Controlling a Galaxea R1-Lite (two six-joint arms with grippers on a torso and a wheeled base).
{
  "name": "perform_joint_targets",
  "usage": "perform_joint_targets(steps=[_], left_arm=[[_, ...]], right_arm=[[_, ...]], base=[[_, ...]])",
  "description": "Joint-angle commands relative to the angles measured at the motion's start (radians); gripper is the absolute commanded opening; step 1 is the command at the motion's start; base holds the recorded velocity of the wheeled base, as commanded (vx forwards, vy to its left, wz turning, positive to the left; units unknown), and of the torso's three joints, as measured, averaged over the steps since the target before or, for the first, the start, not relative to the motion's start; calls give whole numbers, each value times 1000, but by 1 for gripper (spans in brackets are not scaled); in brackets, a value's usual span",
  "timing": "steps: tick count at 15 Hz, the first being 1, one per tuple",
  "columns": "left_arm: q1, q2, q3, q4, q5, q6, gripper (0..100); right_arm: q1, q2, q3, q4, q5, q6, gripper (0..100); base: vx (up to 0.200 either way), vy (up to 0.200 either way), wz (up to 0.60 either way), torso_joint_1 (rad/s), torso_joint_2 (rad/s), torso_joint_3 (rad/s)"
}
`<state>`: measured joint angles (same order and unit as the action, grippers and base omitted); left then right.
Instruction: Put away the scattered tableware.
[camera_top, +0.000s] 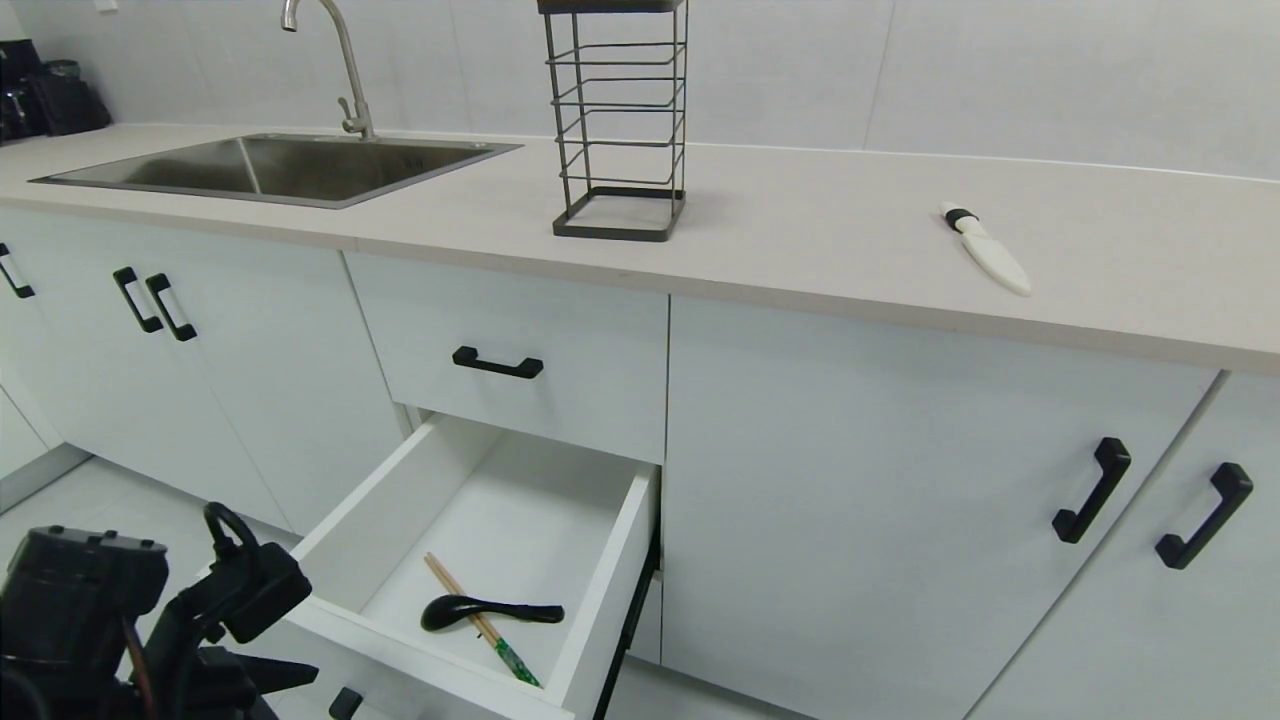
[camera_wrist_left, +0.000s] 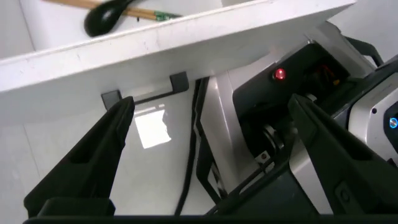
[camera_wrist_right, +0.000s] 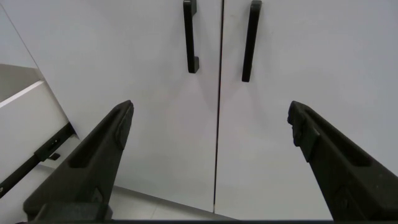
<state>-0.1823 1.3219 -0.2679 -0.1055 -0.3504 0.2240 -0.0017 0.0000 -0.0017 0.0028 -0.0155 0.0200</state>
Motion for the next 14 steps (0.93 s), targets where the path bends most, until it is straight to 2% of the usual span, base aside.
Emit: perform_joint_targets(steps=[1,2,4,5,7,8,11,13,14], left_arm=[[14,79,-7,-16,2,0,100],[17,83,-7,-20,2,-2,100],[75,99,6,-20,4,-11,100],[86,100,10,-20,4,-11,100],[86,108,1,-22,10,-11,100],[83,132,-16,-36,36,-11,100],[81,201,-74,-63,44,-9,100],[83,223,-68,-74,47,-11,100],[86,227,-57,-83,67,-11,100]], right_arm=[[0,2,0,0,0,0,100],[0,2,0,0,0,0,100],[0,2,0,0,0,0,100],[0,2,0,0,0,0,100],[0,2,0,0,0,0,100],[0,2,0,0,0,0,100],[0,2,0,0,0,0,100],[0,2,0,0,0,0,100],[0,2,0,0,0,0,100]], base=[[0,0,0,0,0,0],[0,0,0,0,0,0],[0,0,0,0,0,0],[0,0,0,0,0,0],[0,0,0,0,0,0],[0,0,0,0,0,0],[0,0,0,0,0,0],[0,0,0,0,0,0],[0,0,0,0,0,0]])
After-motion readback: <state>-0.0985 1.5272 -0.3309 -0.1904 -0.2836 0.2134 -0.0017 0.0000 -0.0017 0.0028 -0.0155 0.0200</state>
